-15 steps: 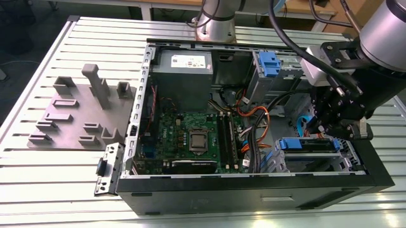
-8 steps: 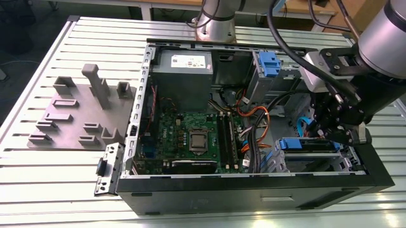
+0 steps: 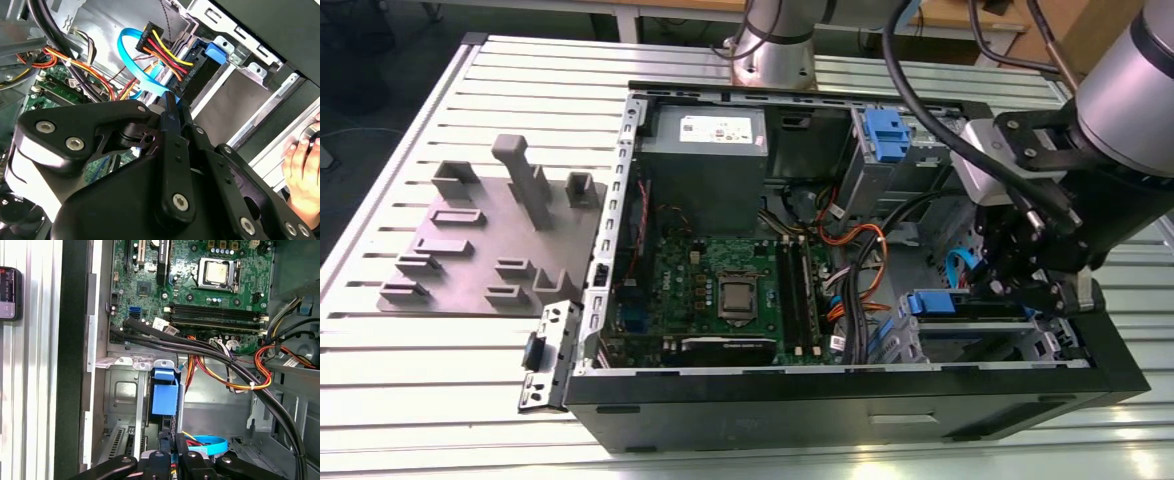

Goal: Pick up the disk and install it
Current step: 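Insert the second disk wire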

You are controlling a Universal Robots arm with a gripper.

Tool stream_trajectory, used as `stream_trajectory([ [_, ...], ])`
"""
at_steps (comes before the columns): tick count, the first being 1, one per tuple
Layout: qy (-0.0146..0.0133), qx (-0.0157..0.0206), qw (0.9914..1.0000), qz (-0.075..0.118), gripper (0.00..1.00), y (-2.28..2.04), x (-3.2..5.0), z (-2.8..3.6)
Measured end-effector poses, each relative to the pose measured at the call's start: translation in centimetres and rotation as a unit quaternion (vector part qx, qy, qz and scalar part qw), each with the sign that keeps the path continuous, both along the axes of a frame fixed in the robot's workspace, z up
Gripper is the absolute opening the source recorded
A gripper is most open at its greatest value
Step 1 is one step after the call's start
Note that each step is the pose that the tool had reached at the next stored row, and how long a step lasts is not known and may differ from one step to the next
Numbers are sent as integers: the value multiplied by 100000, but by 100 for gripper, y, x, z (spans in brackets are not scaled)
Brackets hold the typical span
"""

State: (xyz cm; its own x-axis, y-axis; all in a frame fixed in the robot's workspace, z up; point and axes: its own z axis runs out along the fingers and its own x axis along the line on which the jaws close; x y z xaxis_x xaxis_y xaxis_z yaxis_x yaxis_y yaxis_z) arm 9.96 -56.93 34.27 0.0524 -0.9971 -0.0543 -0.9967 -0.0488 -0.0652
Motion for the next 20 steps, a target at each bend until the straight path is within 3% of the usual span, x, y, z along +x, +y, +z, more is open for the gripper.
stream_trajectory([
  [2,-375,-25,99999,-143,16,-1,-5,-9],
  [5,-568,-12,99997,-439,16,-2,-6,-22],
  [20,-645,-27,99997,-522,16,-2,-25,-85],
])
